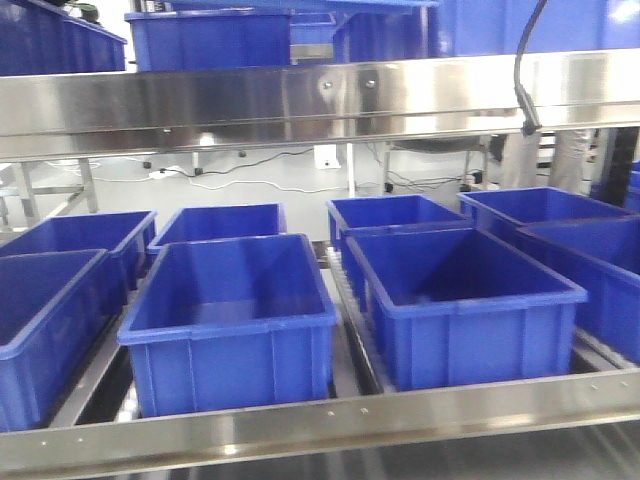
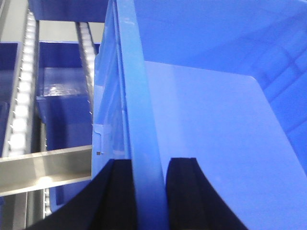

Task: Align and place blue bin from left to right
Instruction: 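Drive the base back and turn away from the shelf holding the bin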

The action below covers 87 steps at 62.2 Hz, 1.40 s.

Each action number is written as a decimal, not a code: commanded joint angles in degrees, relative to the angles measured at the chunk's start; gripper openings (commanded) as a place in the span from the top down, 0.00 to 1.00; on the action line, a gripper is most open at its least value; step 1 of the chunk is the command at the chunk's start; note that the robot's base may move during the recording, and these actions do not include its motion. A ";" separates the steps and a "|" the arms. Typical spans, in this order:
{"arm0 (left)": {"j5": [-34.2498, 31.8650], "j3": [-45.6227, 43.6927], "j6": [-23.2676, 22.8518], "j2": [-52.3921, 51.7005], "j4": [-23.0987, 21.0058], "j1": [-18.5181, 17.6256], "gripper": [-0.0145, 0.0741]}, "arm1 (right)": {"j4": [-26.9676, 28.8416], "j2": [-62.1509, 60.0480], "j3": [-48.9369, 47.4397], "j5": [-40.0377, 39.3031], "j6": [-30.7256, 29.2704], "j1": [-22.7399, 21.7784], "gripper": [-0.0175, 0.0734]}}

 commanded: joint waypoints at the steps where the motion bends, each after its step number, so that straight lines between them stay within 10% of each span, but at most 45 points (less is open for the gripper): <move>1: -5.85 -1.31 0.96 -1.41 -4.59 -0.85 0.96 | 3.18 -1.78 -0.64 -11.84 -2.38 0.80 0.98; 87: -5.85 -1.31 0.96 -1.41 -4.59 -0.85 0.96 | 3.18 -1.78 -0.64 -11.84 -2.38 0.80 0.98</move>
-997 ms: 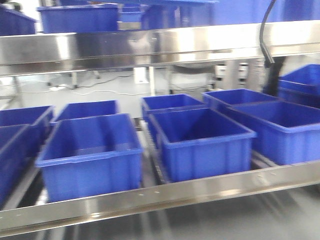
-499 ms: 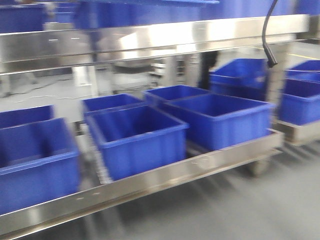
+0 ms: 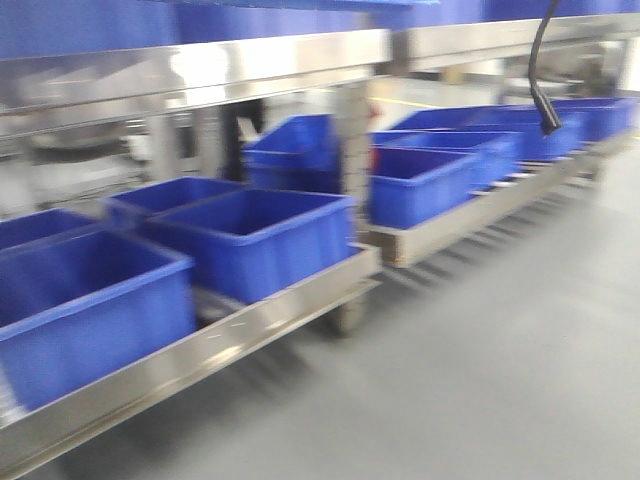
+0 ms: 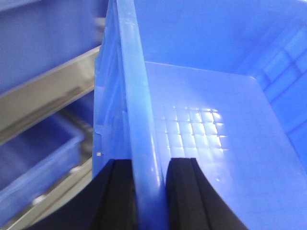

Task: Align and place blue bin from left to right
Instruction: 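Drive the base back and turn away from the shelf holding the bin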

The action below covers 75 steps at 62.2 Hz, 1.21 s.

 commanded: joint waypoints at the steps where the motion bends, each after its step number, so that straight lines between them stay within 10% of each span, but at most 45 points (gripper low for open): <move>1: -5.85 -1.31 0.96 -1.41 -4.59 -0.85 0.96 | 2.80 -1.78 -0.64 -11.84 -2.38 0.80 0.98; 75: -5.85 -1.31 0.96 -1.41 -4.59 -0.85 0.96 | 2.80 -1.78 -0.64 -11.84 -2.38 0.80 0.98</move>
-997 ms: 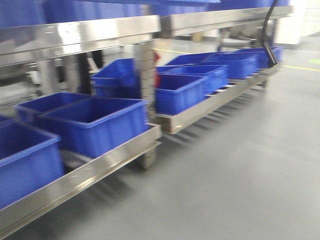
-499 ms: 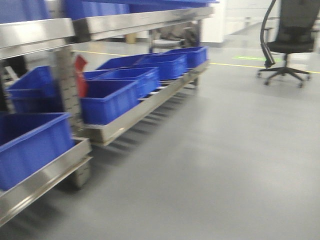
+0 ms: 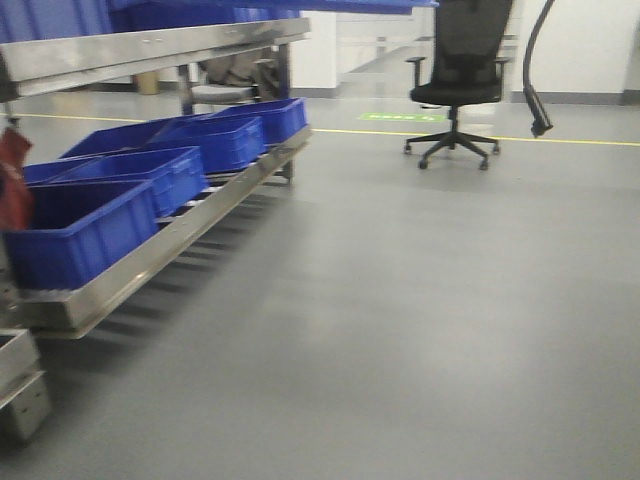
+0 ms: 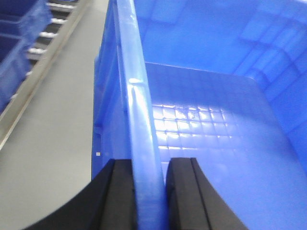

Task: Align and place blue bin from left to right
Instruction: 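Drive the base back and turn away from the shelf holding the bin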

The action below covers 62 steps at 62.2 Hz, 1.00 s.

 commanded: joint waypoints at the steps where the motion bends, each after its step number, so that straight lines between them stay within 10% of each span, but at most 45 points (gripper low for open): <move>1: -5.75 -1.31 0.96 -1.41 -4.48 -0.85 0.96 | 3.18 -1.78 -0.64 -11.84 -2.38 0.80 0.98; 62: -5.75 -1.31 0.96 -1.41 -4.48 -0.85 0.96 | 3.18 -1.78 -0.64 -11.84 -2.38 0.80 0.98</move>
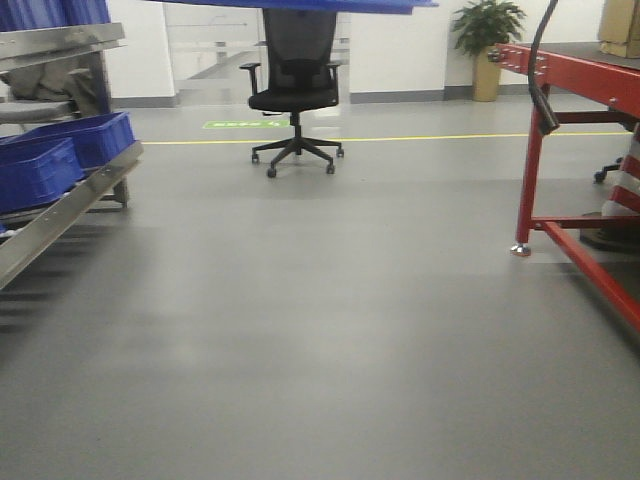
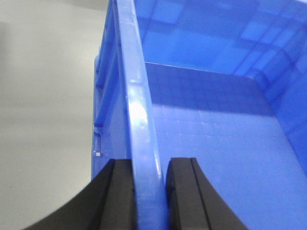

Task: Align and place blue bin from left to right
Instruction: 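Drive the base back and turn away from the shelf holding the bin, then drive across the floor past the black chair carrying the bin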

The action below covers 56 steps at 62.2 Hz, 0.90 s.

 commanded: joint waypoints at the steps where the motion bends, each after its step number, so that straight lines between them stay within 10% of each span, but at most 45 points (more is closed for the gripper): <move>1: -5.64 -1.31 0.96 -1.41 -4.48 -0.85 0.96 | 3.18 -1.78 -0.64 -11.84 -2.38 0.80 0.98; 56: -5.64 -1.31 0.96 -1.41 -4.48 -0.85 0.96 | 3.18 -1.78 -0.64 -11.84 -2.38 0.80 0.98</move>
